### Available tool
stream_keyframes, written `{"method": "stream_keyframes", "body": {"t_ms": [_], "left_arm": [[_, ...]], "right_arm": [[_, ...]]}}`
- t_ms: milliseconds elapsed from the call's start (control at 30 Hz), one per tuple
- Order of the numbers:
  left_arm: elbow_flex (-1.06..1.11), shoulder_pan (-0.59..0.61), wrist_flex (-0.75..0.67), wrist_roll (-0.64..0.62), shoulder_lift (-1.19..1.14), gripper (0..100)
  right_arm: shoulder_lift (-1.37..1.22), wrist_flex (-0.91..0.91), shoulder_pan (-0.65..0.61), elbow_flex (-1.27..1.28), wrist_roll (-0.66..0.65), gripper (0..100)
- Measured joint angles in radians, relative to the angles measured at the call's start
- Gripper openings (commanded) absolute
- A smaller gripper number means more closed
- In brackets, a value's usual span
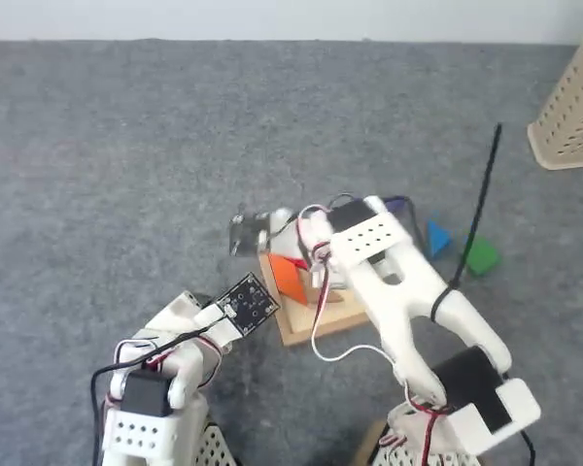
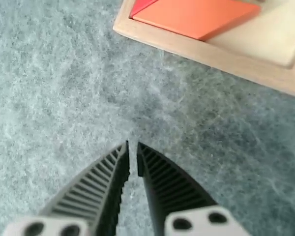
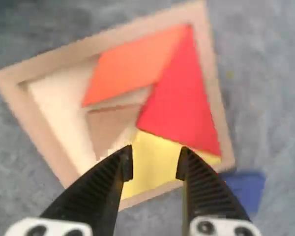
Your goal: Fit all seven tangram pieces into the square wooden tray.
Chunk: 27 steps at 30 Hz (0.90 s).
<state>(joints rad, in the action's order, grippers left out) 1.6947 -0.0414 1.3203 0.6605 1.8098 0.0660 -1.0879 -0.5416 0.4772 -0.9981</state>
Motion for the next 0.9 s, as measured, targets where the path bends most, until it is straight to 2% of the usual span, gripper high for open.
{"method": "stream_keyframes", "body": {"t_ms": [300,433,600,900], "left_arm": [[0.000,0.000,0.000,0.000,0.000,3],[0.000,0.000,0.000,0.000,0.000,3],[0.000,0.002,0.000,0.000,0.000,3],[0.000,0.000,0.000,0.000,0.000,3]], "right_arm": [[0.000,-0.014,0.097,0.000,0.551,0.6],[0.002,-0.017,0.091,0.020,0.717,0.6],[0.002,0.072,0.080,0.123,0.842,0.6],[0.063,0.144,0.012,0.184,0.872,0.6]]}}
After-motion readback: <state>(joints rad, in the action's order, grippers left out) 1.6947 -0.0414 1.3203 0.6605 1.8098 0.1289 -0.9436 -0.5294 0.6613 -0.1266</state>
